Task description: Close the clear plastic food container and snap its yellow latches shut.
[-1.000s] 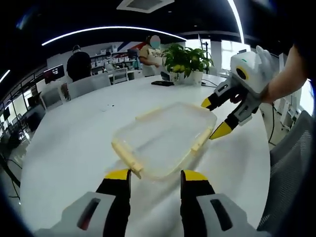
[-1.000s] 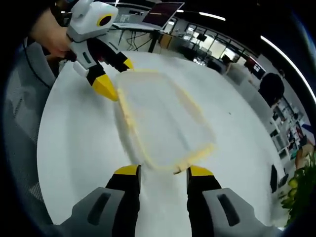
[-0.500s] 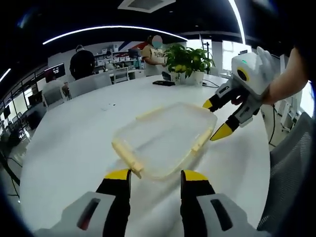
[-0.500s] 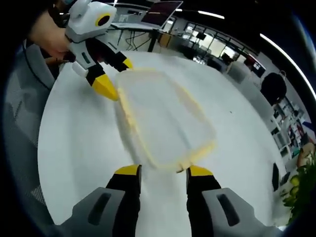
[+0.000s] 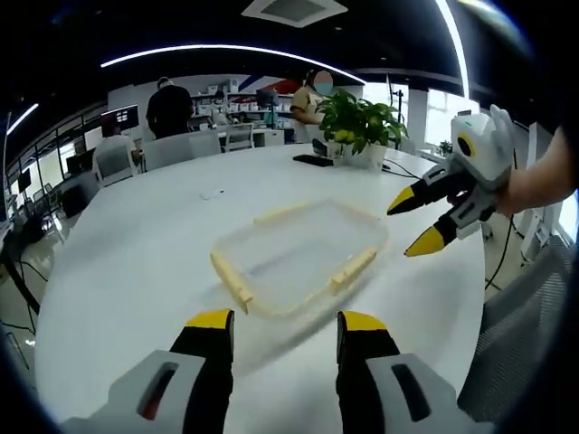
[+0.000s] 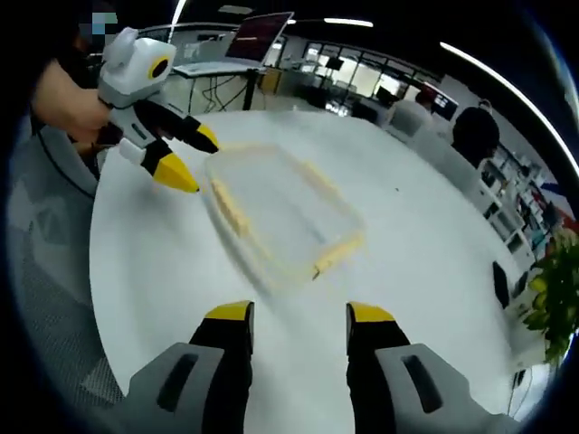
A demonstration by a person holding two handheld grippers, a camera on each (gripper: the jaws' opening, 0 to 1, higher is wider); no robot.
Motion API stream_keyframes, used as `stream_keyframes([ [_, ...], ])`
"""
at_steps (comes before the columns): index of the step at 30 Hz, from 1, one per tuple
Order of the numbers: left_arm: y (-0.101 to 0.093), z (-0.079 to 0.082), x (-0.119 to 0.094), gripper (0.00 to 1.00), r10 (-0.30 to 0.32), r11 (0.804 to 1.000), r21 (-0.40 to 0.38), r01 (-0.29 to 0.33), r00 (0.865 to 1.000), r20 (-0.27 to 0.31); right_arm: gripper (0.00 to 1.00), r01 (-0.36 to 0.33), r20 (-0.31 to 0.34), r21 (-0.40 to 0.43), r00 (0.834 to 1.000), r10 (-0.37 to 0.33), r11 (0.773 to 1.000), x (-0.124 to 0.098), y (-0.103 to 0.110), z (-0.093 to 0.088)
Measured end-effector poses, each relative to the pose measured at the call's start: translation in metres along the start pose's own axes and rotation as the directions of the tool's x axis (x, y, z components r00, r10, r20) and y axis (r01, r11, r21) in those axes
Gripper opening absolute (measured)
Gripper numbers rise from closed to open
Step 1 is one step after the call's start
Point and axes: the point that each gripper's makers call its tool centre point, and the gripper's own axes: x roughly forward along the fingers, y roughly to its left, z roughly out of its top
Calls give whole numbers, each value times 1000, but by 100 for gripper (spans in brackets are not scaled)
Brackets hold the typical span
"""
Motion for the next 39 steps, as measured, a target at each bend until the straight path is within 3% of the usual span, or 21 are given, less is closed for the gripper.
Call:
stream_keyframes([
  [19,-27,11,-68,39,34,997,-66,-29,997,75,37,108,81,197,989,-126,974,-70,15,7],
  [27,-17,10,-106,39,75,995,-74,-68,993,87,38,126,79,265,985,-152,956,-85,28,5],
  [34,-7,9,-135,39,114,990,-97,-104,988,103,39,149,118,328,973,-197,933,-92,38,17],
  [39,-17,9,-149,39,111,990,-104,-99,986,121,40,155,137,332,968,-210,930,-96,51,24],
])
